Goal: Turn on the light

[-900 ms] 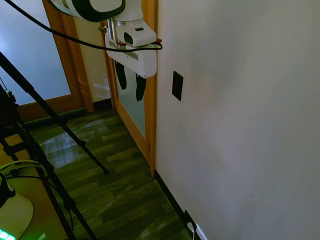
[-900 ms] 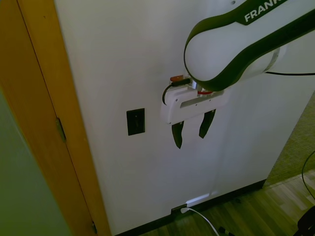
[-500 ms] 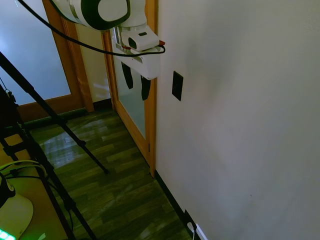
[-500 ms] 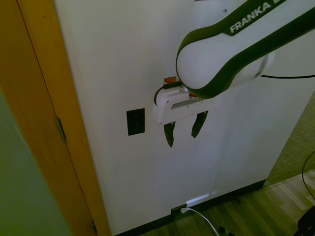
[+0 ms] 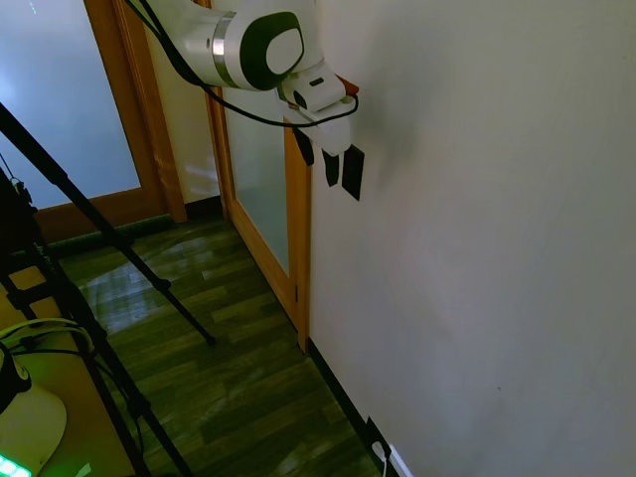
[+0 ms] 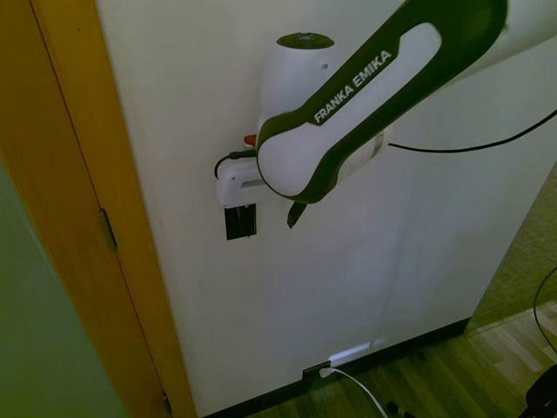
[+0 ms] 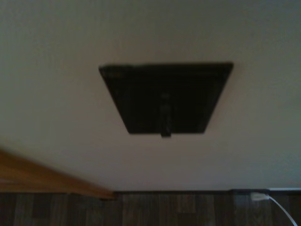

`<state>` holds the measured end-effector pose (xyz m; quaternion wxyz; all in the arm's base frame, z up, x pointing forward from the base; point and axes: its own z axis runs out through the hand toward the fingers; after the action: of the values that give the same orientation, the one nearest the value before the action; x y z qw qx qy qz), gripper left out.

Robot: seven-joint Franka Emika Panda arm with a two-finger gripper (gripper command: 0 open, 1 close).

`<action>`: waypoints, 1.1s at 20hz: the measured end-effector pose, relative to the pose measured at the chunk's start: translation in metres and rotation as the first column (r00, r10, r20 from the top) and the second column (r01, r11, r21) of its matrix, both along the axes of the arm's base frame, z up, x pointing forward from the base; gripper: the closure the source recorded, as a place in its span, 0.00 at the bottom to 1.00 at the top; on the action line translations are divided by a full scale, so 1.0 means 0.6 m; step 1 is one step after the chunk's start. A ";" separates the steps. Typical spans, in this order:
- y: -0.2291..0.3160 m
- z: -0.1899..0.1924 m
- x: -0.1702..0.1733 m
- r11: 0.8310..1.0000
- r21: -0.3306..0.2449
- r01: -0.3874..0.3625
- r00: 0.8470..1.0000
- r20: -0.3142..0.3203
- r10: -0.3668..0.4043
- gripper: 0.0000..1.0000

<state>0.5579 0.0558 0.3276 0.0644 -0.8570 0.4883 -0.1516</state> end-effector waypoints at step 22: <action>0.008 -0.074 0.077 0.994 -0.048 0.102 0.987 0.127 -0.096 1.00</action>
<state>0.6040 0.0609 0.2833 0.0636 -0.8220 0.5210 -0.2209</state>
